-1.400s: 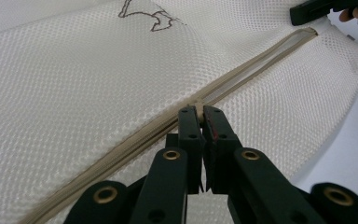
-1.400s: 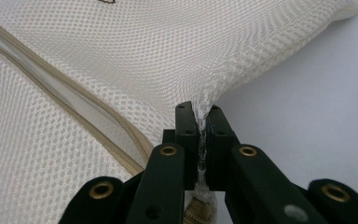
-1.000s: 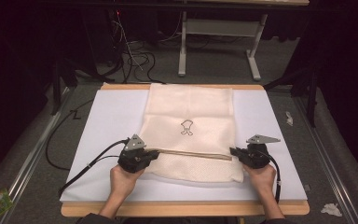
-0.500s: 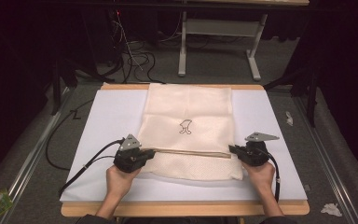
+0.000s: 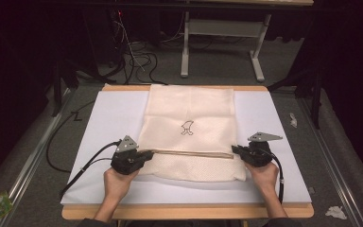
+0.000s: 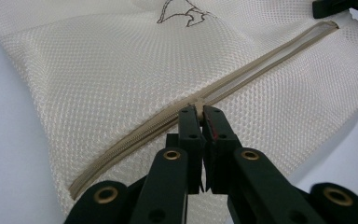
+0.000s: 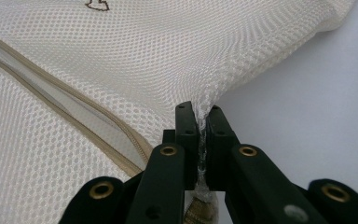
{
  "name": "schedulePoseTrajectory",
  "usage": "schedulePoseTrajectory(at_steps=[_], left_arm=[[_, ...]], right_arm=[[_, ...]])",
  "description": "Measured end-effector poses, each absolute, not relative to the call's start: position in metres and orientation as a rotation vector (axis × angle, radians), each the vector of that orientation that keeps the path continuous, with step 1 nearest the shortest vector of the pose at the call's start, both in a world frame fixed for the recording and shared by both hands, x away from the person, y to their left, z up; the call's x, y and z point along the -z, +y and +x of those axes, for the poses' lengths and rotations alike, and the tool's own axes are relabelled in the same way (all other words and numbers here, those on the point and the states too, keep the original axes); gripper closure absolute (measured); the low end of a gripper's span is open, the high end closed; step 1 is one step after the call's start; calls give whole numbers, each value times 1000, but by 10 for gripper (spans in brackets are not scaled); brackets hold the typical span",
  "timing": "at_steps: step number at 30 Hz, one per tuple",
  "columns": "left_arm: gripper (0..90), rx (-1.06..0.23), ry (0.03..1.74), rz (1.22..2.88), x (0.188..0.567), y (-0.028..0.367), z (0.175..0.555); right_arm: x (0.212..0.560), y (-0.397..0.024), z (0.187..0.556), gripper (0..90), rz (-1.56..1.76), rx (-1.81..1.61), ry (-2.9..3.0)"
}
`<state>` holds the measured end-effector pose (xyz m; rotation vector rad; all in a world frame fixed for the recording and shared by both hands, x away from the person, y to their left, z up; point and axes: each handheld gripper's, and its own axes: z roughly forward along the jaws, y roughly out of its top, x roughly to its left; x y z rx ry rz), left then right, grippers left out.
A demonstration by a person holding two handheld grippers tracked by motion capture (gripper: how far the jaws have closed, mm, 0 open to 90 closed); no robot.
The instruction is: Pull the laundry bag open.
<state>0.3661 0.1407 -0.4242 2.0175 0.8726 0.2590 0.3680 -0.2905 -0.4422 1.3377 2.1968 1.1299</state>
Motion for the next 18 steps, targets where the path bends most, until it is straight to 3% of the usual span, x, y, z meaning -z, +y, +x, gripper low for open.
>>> schedulePoseTrajectory(at_steps=[18], left_arm=[[870, -264, 885, 2037, 425, 145, 366]], right_arm=[[438, -289, 370, 878, 1340, -1114, 2182]])
